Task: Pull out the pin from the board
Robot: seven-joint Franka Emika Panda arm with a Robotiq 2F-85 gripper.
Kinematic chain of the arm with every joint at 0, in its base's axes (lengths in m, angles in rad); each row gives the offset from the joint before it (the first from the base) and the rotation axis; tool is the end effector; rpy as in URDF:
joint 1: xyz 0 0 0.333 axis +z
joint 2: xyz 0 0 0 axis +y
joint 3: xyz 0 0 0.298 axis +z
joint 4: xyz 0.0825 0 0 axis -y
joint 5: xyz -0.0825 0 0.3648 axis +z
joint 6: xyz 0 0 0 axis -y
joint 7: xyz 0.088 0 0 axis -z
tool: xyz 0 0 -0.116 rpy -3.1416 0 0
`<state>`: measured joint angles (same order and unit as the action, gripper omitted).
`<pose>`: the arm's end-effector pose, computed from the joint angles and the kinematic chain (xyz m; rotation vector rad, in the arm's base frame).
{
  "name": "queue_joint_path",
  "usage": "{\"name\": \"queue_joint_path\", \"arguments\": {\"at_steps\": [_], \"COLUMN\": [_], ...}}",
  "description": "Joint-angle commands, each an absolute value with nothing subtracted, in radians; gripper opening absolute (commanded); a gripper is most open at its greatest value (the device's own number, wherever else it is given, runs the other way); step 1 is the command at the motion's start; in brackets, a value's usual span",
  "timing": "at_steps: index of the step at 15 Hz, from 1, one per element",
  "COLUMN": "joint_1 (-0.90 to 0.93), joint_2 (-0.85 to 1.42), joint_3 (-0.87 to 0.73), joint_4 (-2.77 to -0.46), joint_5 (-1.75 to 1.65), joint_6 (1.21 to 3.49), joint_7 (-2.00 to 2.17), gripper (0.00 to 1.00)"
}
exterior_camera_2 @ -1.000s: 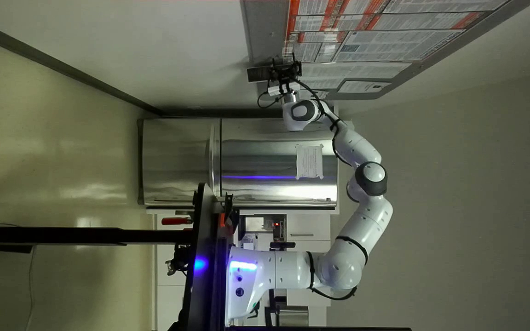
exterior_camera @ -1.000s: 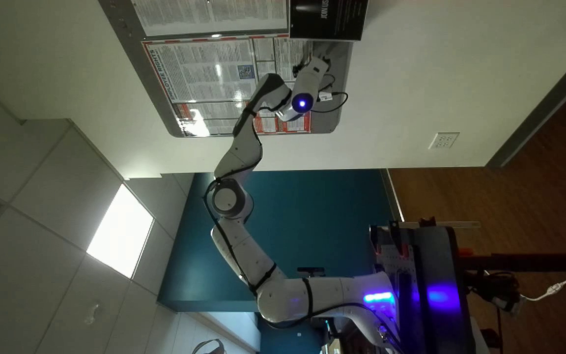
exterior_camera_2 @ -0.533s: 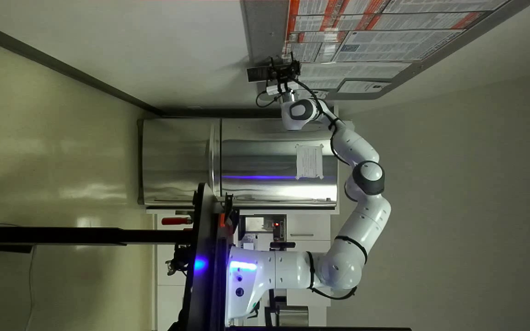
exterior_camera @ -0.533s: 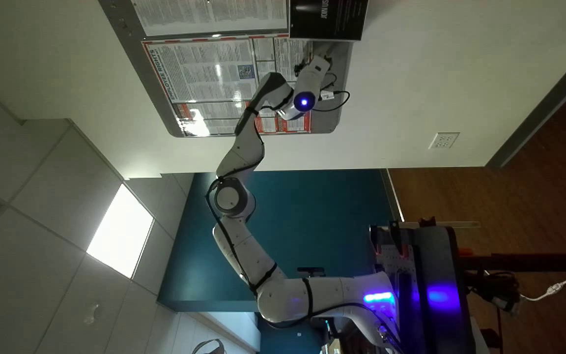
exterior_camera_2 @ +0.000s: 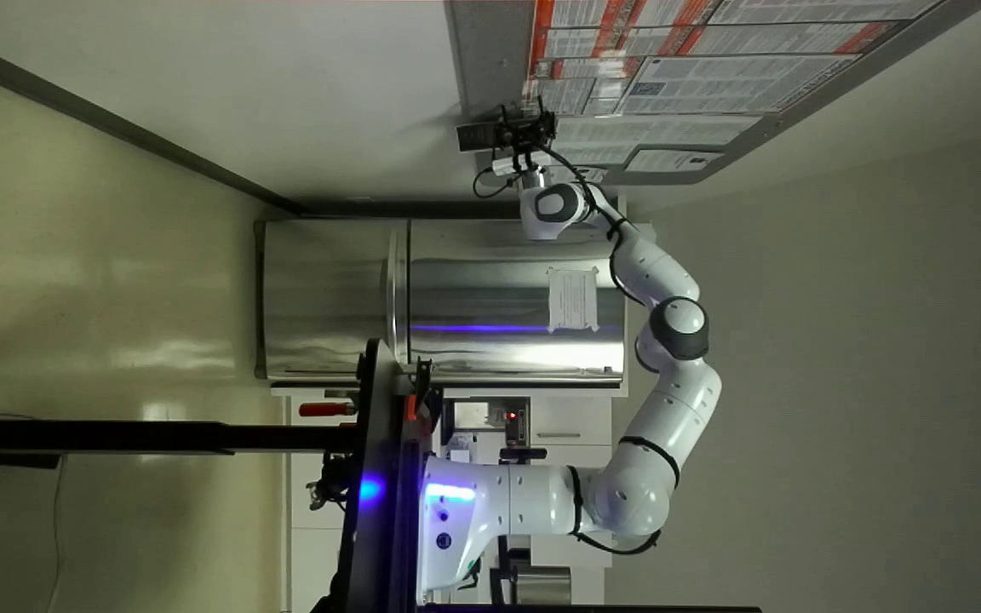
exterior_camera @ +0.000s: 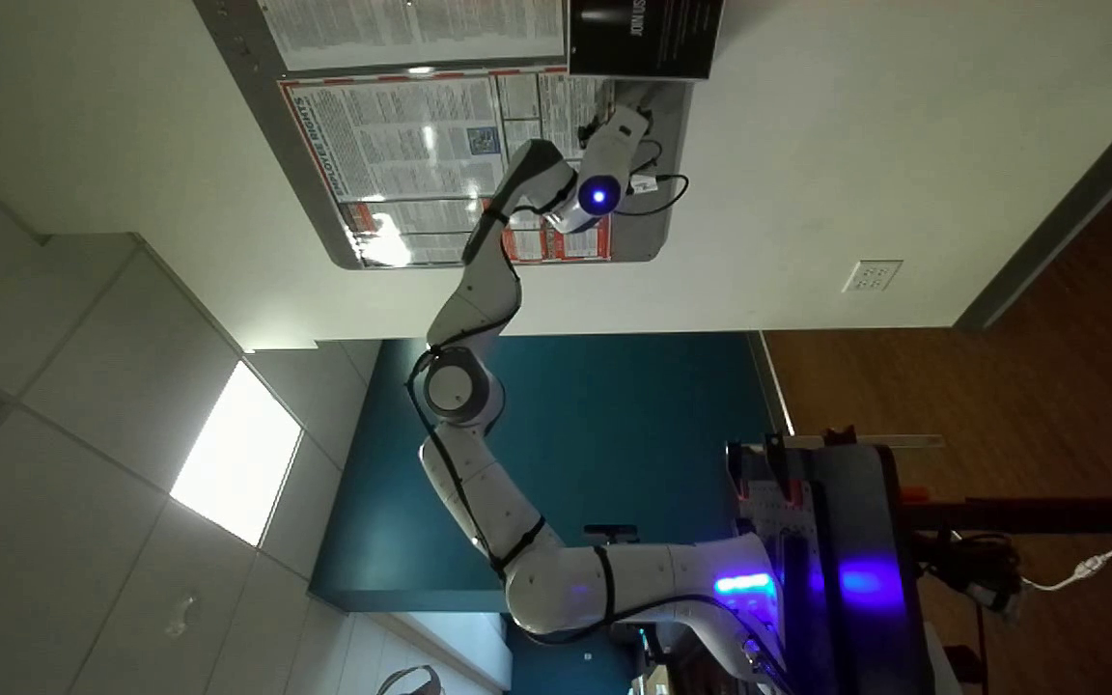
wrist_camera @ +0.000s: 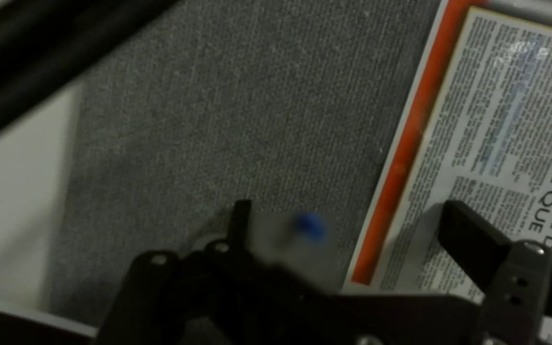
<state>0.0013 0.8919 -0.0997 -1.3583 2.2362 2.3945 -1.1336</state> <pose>0.7366 -0.0438 0.2080 -1.7161 0.7021 -0.9837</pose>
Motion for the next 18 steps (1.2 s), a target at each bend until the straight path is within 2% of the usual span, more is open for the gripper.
{"name": "queue_joint_path", "arguments": {"at_steps": [1,6,10,11,12,18], "joint_1": [-0.012,-0.023,-0.031,-0.034,-0.036,-0.049], "joint_2": [0.907,0.915,0.918,0.916,0.915,0.845], "joint_3": [-0.098,-0.097,-0.097,-0.098,-0.099,-0.1], "joint_4": [-1.285,-1.285,-1.29,-1.294,-1.296,-1.373], "joint_5": [2.229,2.218,2.215,2.213,2.21,2.181], "joint_6": [2.382,2.376,2.373,2.369,2.367,2.353], "joint_7": [-1.113,-1.117,-1.117,-1.117,-1.117,-1.11], "gripper": [0.68,0.29,0.01,0.0,0.05,0.05]}}
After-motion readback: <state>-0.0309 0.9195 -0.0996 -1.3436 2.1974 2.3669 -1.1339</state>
